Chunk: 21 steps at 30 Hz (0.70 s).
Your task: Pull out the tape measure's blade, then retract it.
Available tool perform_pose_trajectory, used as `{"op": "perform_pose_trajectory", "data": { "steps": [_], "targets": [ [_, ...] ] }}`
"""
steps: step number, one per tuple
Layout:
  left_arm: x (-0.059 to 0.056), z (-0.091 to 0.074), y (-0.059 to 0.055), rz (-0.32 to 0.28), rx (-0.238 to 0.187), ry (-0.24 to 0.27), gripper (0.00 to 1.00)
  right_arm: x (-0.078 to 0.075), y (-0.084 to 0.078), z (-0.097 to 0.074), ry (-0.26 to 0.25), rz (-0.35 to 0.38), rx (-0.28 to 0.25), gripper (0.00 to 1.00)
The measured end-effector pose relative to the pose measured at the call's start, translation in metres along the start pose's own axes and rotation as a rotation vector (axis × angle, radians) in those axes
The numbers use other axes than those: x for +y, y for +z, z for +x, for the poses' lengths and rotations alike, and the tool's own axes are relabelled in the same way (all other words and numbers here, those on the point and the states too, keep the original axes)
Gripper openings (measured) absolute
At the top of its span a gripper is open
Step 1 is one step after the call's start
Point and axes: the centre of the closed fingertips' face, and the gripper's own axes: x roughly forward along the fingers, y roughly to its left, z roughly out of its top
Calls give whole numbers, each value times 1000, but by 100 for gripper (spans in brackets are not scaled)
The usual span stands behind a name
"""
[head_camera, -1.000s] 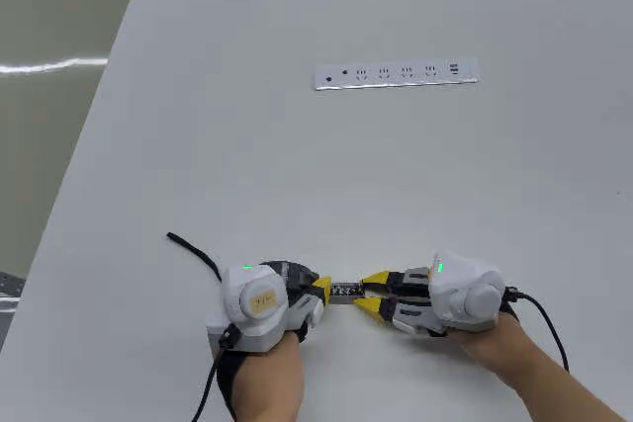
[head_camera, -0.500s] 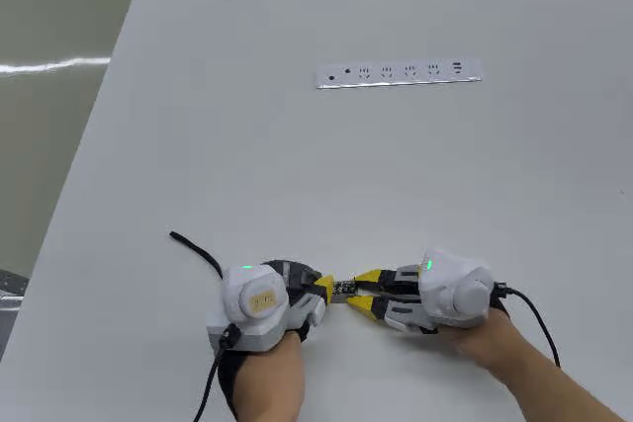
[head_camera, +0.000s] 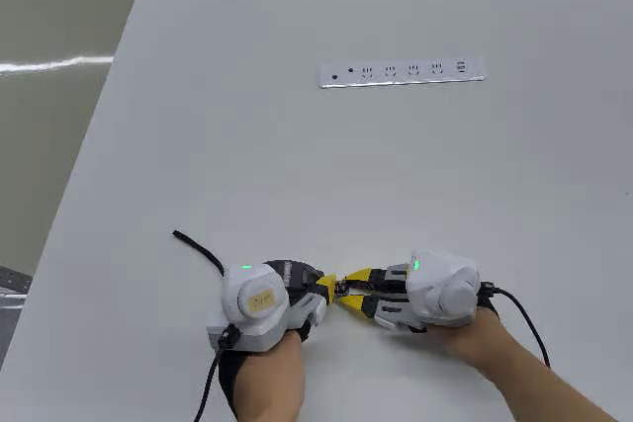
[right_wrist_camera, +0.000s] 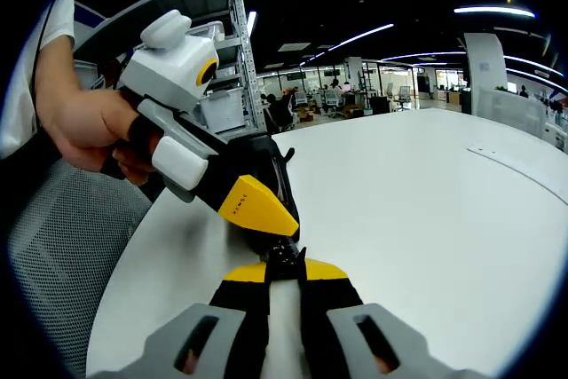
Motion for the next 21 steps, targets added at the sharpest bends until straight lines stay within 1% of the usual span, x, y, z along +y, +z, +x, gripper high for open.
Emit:
{"op": "perform_pose_trajectory", "data": {
  "steps": [10,13,14,15,16,21],
  "targets": [
    [0,0,0,-4,-3,-3,70,2,3,10,6,-20,5,10],
    [0,-1,1,-5,-4,-5,70,4,4,14,14,-18,9,11],
    [0,-1,0,5,-1,-5,69,4,4,13,16,-30,12,10],
    [0,0,0,-4,-5,-5,69,3,4,13,16,-20,5,10],
    [0,-1,0,-1,-3,-6,69,3,4,13,16,-30,6,11],
    [0,0,0,-2,-4,-6,70,2,4,13,17,-28,4,11]
  ]
}}
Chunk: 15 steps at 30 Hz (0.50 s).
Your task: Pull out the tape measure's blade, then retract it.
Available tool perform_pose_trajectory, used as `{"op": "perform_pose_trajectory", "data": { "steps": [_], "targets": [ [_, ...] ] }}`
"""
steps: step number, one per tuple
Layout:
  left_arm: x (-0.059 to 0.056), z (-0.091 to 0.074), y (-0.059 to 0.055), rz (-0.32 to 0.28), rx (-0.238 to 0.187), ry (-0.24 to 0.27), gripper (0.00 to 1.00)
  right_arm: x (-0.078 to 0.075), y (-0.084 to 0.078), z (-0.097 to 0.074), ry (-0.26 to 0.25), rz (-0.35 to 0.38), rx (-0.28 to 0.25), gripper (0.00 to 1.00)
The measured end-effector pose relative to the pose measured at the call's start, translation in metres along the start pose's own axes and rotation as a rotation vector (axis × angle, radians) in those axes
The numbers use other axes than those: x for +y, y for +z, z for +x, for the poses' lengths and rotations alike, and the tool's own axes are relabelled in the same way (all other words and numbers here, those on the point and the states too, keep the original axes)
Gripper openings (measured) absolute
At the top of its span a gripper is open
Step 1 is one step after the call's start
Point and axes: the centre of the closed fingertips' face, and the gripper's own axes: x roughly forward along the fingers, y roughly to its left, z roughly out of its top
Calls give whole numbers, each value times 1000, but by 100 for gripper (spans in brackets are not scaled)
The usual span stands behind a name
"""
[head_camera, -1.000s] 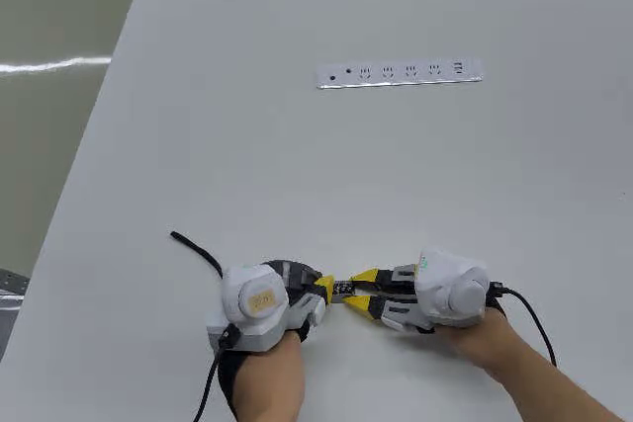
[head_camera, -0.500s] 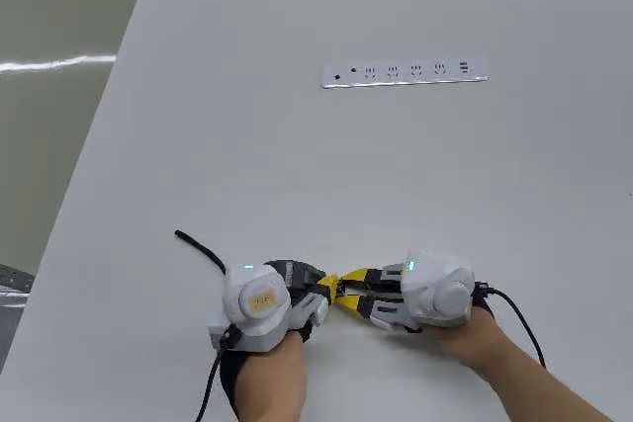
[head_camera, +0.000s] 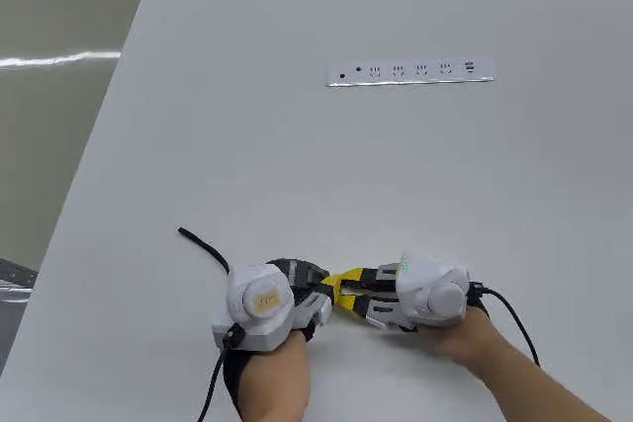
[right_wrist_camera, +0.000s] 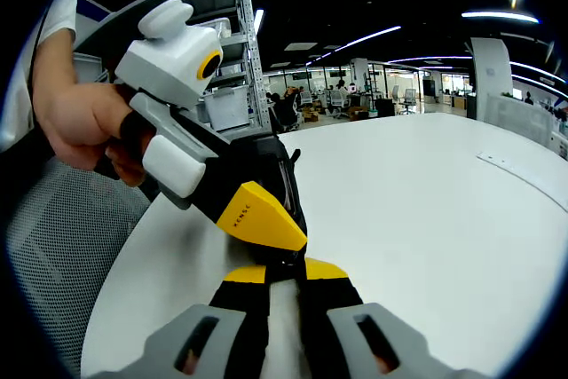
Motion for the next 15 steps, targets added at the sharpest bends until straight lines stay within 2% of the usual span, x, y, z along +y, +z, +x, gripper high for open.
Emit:
{"op": "perform_pose_trajectory", "data": {
  "steps": [15],
  "targets": [
    [0,0,0,-1,2,-4,70,-1,1,0,-4,-7,-5,12]
  ]
}}
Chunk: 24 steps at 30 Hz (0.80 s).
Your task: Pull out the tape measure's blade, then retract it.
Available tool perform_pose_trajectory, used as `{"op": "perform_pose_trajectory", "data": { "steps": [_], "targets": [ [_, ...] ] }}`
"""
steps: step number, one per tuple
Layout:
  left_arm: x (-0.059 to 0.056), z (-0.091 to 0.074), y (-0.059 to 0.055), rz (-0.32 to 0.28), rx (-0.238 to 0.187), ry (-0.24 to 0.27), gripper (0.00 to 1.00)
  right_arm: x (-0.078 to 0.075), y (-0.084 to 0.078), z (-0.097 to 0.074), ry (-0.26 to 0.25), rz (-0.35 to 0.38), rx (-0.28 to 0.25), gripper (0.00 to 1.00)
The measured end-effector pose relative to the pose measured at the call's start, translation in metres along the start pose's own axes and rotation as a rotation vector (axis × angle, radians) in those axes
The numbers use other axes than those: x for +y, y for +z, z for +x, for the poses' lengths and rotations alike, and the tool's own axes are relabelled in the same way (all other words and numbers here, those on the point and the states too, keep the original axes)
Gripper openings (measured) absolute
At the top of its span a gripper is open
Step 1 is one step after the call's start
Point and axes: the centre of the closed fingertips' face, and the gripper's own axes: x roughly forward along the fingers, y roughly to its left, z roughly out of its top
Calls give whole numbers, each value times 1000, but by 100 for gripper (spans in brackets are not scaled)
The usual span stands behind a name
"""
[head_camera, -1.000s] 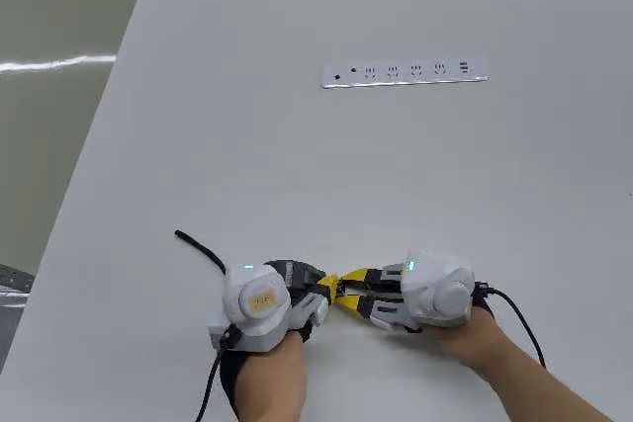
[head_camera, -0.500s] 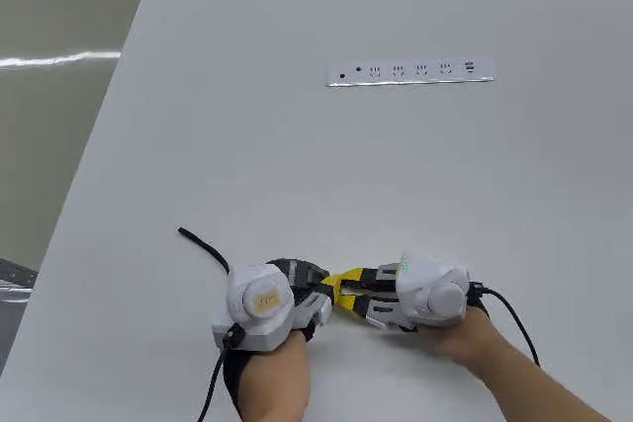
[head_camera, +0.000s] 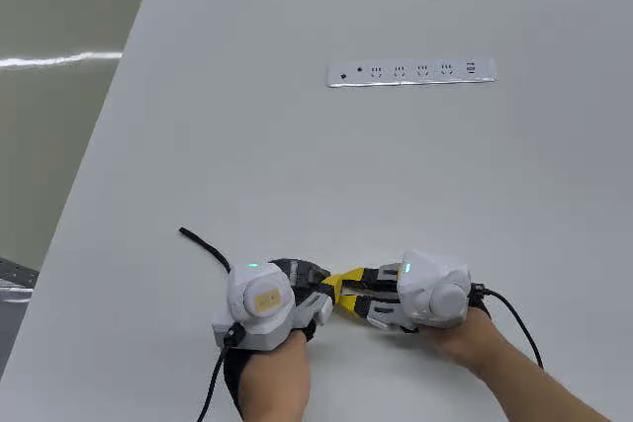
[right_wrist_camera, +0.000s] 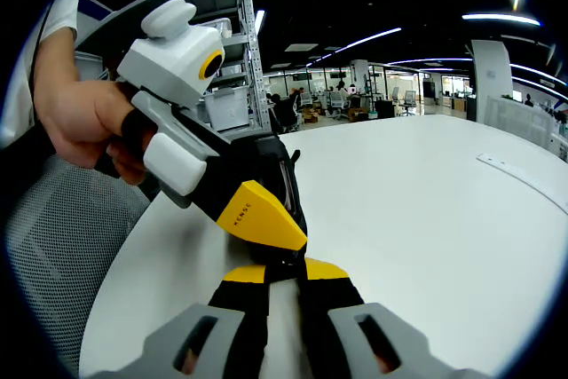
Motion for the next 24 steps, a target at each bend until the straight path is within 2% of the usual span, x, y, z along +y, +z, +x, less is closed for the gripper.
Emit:
{"op": "perform_pose_trajectory", "data": {
  "steps": [9,14,16,24],
  "targets": [
    [0,0,0,6,-1,-6,70,1,1,-1,-8,-20,3,13],
    [-1,0,-1,34,-3,-19,70,2,1,-1,-8,-25,8,14],
    [-1,0,-1,47,1,-23,70,-1,1,-2,-23,-40,8,17],
    [-2,0,-3,82,10,-30,70,1,0,-3,-13,-32,8,23]
  ]
}}
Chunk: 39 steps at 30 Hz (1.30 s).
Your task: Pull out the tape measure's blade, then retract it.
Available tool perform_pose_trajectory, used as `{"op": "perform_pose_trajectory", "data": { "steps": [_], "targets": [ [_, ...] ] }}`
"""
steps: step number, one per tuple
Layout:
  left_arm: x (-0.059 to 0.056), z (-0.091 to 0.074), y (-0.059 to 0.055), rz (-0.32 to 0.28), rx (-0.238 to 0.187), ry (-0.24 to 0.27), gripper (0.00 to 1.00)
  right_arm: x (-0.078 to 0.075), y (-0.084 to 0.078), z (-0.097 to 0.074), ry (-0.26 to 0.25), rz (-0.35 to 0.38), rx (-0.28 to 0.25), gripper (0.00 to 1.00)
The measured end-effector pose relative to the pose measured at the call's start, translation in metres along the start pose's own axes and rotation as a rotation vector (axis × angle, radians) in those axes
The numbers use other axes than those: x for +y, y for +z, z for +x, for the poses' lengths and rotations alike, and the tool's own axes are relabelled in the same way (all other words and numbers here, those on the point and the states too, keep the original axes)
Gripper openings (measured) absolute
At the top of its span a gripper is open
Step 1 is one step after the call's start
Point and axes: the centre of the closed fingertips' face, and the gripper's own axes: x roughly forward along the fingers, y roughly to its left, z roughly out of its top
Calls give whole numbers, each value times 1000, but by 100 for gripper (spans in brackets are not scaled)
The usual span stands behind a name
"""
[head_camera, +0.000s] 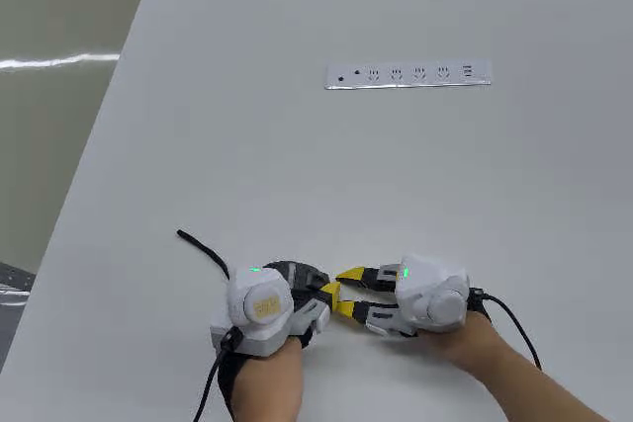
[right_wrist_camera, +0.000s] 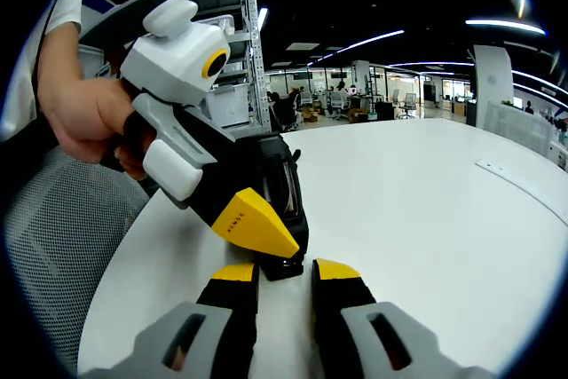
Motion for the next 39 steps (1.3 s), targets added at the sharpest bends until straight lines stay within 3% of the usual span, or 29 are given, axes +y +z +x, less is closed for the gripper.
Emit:
{"op": "perform_pose_trajectory", "data": {
  "steps": [3,17,39],
  "targets": [
    [0,0,-1,11,4,-1,70,4,0,1,7,-5,-1,27],
    [0,-1,-2,40,6,-7,69,7,1,1,11,23,-3,31],
    [-1,-3,-3,29,3,-34,69,10,2,0,7,64,2,35]
  ]
}}
